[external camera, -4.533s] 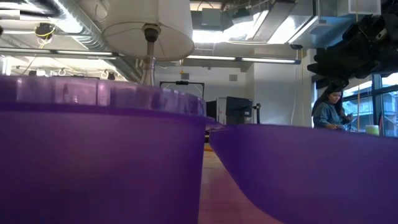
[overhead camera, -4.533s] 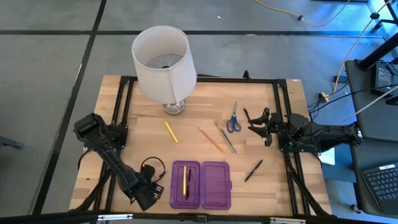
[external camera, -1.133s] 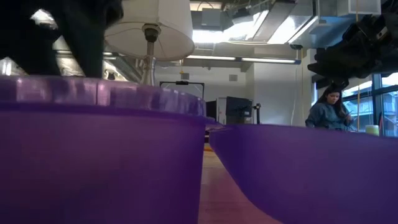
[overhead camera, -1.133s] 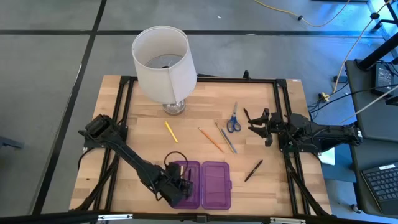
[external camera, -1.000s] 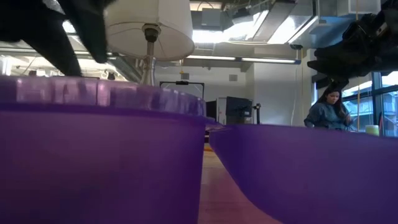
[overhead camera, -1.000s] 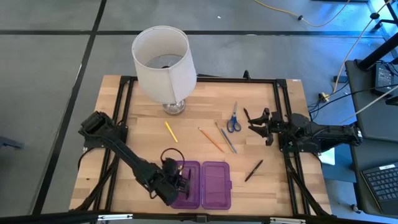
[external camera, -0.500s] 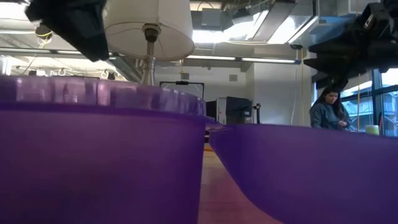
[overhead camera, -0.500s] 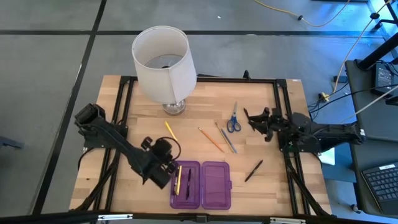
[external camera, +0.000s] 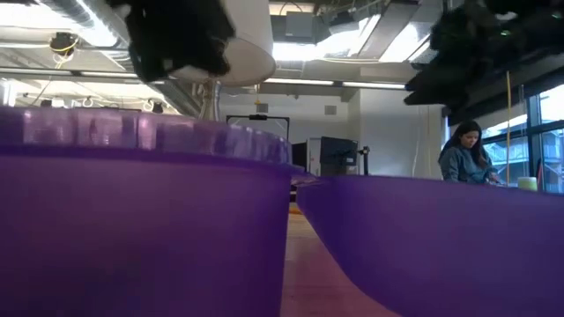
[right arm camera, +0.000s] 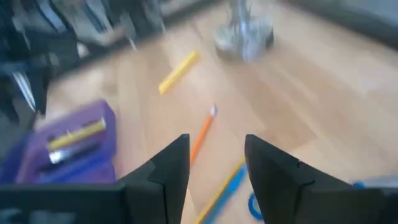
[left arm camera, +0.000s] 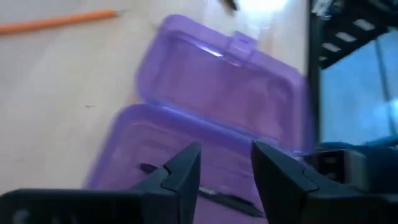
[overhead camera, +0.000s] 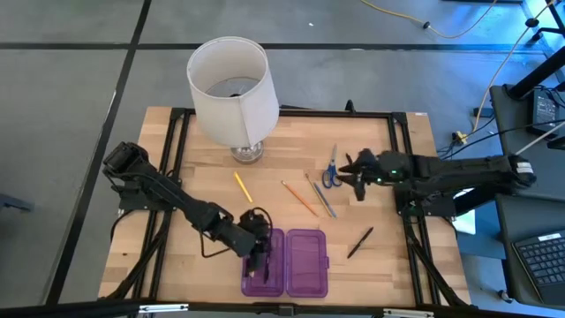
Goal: Pick & place school supplies into a supply box
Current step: Put the bottom black pen into the violet supply box
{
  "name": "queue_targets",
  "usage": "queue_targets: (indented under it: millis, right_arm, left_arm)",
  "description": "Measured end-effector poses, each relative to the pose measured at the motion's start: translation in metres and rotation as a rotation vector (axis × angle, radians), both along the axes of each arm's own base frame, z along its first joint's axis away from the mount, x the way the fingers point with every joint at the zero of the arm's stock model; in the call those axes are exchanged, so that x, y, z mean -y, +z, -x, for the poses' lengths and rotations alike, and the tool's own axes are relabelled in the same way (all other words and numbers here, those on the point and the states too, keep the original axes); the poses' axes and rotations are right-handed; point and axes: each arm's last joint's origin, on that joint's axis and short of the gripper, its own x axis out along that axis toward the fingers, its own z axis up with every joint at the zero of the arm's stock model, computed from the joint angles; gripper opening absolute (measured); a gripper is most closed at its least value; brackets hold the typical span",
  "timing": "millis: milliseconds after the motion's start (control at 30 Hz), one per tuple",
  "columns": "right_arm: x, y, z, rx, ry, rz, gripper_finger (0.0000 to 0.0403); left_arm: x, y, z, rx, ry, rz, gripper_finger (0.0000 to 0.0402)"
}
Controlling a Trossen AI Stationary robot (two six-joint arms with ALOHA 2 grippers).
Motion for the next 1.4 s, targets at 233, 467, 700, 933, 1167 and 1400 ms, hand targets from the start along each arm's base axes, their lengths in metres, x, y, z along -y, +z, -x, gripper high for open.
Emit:
queue_targets:
  millis: [233,467,700,933,1167,1400]
  right_arm:
    - [-0.015,0.02,-0.03,-0.401,0.124,0.002,0.0158]
    - [-0.039,0.035,-0.033,-0.744,0.085,-0.097,0.0158]
    - [-0.074,0.011,-0.03,-0.899,0.359,0.035,0.0158]
    - [-0.11,-0.019,-0.03,-1.048,0.51,0.086,0.0158]
    - [-0.148,-0.049,-0.027,-1.14,0.627,0.18,0.0158]
    - [-0.173,-0.074,-0.023,-1.162,0.671,0.315,0.0158]
  left_arm:
    - [-0.024,0.003,0.032,0.098,0.064,-0.093,0.0133]
    - [-0.044,-0.008,0.07,0.245,-0.003,-0.177,0.0136]
    - [-0.051,-0.028,0.09,0.287,-0.025,-0.171,0.0134]
    - [-0.048,-0.036,0.097,0.242,-0.058,-0.196,0.0134]
    - [-0.048,-0.036,0.097,0.235,-0.079,-0.182,0.0134]
    - [-0.047,-0.036,0.097,0.24,-0.137,-0.259,0.0135]
